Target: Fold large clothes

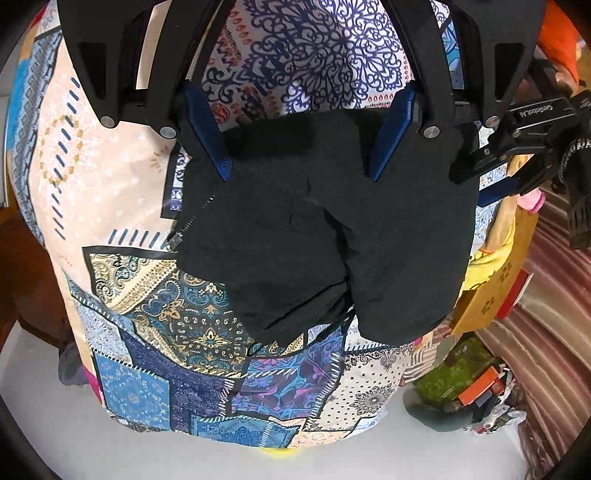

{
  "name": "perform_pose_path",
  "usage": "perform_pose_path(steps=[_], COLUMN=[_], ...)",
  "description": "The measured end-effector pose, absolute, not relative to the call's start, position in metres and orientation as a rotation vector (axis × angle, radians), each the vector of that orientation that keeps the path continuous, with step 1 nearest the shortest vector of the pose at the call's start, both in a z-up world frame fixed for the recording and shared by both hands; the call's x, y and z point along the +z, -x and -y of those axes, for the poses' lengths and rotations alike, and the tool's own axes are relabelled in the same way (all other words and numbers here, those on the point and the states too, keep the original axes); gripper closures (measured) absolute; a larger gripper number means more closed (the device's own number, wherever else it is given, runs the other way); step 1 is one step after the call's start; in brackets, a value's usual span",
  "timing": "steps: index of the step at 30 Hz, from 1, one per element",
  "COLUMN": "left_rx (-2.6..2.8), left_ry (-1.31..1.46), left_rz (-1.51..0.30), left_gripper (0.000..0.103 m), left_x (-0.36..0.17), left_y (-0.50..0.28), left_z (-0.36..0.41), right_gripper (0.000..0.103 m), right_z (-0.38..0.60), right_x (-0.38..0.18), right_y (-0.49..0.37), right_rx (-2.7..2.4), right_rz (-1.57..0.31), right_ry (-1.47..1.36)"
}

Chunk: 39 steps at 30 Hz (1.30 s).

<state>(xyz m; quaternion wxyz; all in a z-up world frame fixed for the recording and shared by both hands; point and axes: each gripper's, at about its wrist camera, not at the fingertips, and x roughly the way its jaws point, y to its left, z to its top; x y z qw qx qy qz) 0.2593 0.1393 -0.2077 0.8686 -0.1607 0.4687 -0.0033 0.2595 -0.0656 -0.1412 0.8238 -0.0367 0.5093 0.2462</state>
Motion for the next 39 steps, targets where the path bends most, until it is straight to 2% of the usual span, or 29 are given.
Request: perform_pose_path(steps=[7,13,16,18,21,27,33,34,35,37,39], left_rx=[0.005,-0.017,-0.063,-0.084,-0.129,-0.170,-0.159,-0.158,-0.157,-0.152,-0.155], left_ry=[0.383,0.532,0.676,0.770,0.894,1.024,1.094,1.105,1.118,1.138,1.136], left_rz=[-0.981,-0.991,-1.003,-1.008,-1.019,-1.026,-1.017,-1.013,-1.011,-1.003,-0.999], left_gripper=[0.016,0.016,0.013,0.006,0.000,0.000,0.000,0.000,0.000,0.000,0.000], left_x=[-0.204,-0.216,-0.232,-0.245,-0.263,-0.284,-0.296,-0.298,-0.300,-0.303,-0.303], left_y=[-0.257,-0.263,-0.266,-0.266,-0.268,-0.276,-0.286,-0.288,-0.289,-0.290,-0.291], left_z=[-0.161,-0.196,-0.209,-0.217,-0.224,-0.233,-0.240,-0.242,-0.243,-0.245,-0.248], right_gripper=[0.029,0.029,0.029,0.029,0.029,0.029,0.029,0.031,0.039,0.043,0.051], right_z=[0.075,0.096,0.102,0.105,0.108,0.108,0.084,0.084,0.081,0.078,0.080], right_x=[-0.125,-0.118,-0.130,-0.144,-0.168,-0.191,-0.199,-0.198,-0.198,-0.200,-0.201], right_y=[-0.256,-0.270,-0.282,-0.291,-0.301,-0.320,-0.323,-0.323,-0.323,-0.324,-0.324], right_rx=[0.523,0.522,0.502,0.498,0.529,0.582,0.610,0.618,0.631,0.632,0.627], right_rz=[-1.057,-1.062,-1.104,-1.161,-1.253,-1.336,-1.360,-1.359,-1.360,-1.371,-1.371], right_ry=[0.078,-0.067,-0.126,-0.189,-0.306,-0.452,-0.409,-0.404,-0.403,-0.408,-0.403])
